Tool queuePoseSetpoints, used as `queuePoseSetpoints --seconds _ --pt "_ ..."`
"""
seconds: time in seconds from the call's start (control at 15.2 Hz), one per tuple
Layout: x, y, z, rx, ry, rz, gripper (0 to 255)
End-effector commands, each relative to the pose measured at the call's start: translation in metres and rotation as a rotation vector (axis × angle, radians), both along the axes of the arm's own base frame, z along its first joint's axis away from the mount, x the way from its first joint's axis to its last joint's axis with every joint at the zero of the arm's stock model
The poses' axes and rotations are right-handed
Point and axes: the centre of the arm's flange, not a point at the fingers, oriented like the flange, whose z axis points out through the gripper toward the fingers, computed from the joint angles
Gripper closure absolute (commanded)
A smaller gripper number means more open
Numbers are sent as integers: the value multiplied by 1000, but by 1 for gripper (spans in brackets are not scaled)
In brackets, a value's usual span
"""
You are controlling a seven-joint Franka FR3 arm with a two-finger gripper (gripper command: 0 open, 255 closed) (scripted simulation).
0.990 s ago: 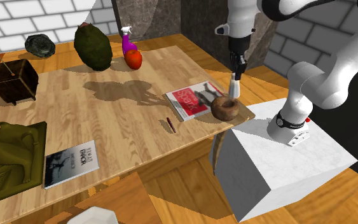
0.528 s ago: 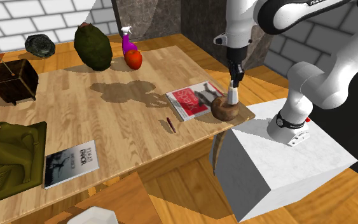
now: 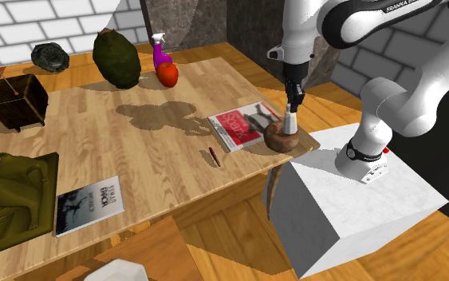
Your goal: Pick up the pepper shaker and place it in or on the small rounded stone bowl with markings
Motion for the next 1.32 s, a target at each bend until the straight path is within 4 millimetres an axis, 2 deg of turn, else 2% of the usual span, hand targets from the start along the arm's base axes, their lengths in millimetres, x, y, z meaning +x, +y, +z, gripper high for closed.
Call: queuePoseSetpoints --seconds 0.0,0.07,0.13,0.46,0.73,1.25 --pt "-1 1 -7 4 18 2 255" --pt "-1 1 -7 4 18 2 255" --pt "0 1 -6 4 18 2 0" --pt "-1 1 -7 4 18 2 0" --pt "5 -5 42 4 18 2 0" --pt "5 -5 42 4 18 2 0"
